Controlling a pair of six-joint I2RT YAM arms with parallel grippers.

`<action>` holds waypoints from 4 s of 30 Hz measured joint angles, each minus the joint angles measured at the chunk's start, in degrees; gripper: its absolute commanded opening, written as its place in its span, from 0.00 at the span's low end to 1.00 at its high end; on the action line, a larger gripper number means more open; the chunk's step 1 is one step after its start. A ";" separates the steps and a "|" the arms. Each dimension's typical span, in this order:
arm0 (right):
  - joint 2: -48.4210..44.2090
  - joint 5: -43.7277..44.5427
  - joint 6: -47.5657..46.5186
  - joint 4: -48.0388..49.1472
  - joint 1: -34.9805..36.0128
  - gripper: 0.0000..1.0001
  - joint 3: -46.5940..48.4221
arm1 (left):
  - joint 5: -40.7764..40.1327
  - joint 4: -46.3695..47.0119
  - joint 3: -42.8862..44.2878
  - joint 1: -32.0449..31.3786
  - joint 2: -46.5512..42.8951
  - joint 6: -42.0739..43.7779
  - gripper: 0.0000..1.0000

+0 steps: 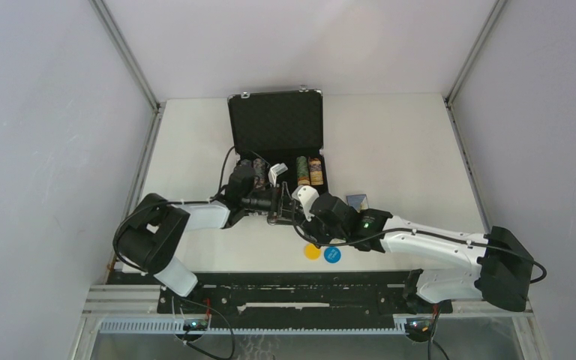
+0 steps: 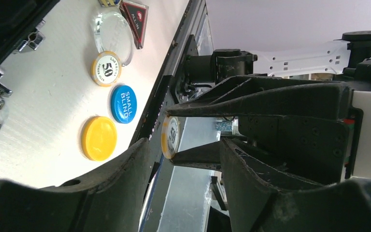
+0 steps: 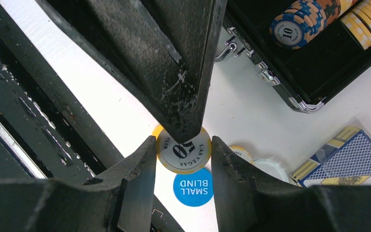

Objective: Pack up texas hold em set

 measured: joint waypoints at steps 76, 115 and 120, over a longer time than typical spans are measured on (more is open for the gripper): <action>-25.55 9.05 5.18 5.42 -18.47 0.59 -12.61 | -9.05 -48.50 34.01 0.96 7.37 46.36 0.00; -19.74 11.54 5.68 8.94 -20.26 0.57 -13.75 | -34.62 -74.10 67.43 -8.90 32.50 81.90 0.00; -19.74 11.50 5.84 9.03 -20.28 0.57 -13.92 | -34.95 -74.38 67.43 -8.90 32.79 81.92 0.00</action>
